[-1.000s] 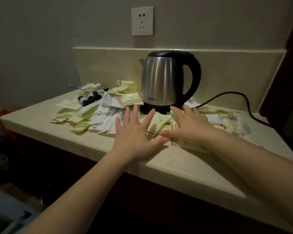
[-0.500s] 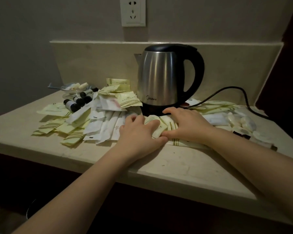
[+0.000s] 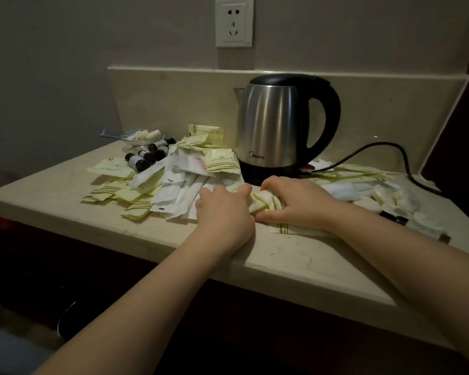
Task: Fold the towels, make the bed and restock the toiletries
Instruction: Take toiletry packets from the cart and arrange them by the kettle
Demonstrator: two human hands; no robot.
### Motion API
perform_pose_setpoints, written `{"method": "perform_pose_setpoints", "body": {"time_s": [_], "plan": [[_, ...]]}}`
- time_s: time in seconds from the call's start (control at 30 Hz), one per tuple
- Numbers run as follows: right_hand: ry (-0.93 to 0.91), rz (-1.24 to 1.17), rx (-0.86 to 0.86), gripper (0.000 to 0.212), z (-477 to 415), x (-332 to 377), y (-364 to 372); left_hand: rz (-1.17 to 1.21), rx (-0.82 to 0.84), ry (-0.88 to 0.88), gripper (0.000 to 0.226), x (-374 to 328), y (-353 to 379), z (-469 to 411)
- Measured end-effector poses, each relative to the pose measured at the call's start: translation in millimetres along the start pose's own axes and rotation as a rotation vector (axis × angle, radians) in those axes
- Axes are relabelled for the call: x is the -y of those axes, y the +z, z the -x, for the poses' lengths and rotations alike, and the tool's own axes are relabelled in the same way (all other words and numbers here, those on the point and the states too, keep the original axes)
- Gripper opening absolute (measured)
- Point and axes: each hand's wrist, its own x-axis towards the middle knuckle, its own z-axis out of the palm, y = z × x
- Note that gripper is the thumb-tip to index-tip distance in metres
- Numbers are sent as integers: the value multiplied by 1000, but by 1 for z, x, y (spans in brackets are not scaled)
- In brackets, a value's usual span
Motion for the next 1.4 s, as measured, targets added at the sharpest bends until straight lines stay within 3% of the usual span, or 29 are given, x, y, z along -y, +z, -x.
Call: {"method": "perform_pose_setpoints", "body": {"time_s": [0.33,0.5,0.63,0.77,0.93,1.1,1.27,1.4], "plan": [[-73,-25,-136,51,4,0,3,55,-181,32,44,2,4,15],[-169,31,-349,42,5,-5,2,142,-325,85,49,20,-6,13],[-209,-125,-535,44,1,-5,-4,352,-401,2,60,28,-16,18],[-144,33,-269,51,-1,-2,-2,523,-348,-98,64,33,-13,21],[33,113,-92,70,6,-6,-8,473,-150,-86,65,38,-22,16],[94,52,229,91,23,-15,-31,464,-201,-98,59,36,-20,14],[126,42,237,93,14,-11,-26,612,-275,-112,57,38,-14,16],[126,-82,231,72,1,-7,-24,686,-333,-107,58,39,-13,20]]}}
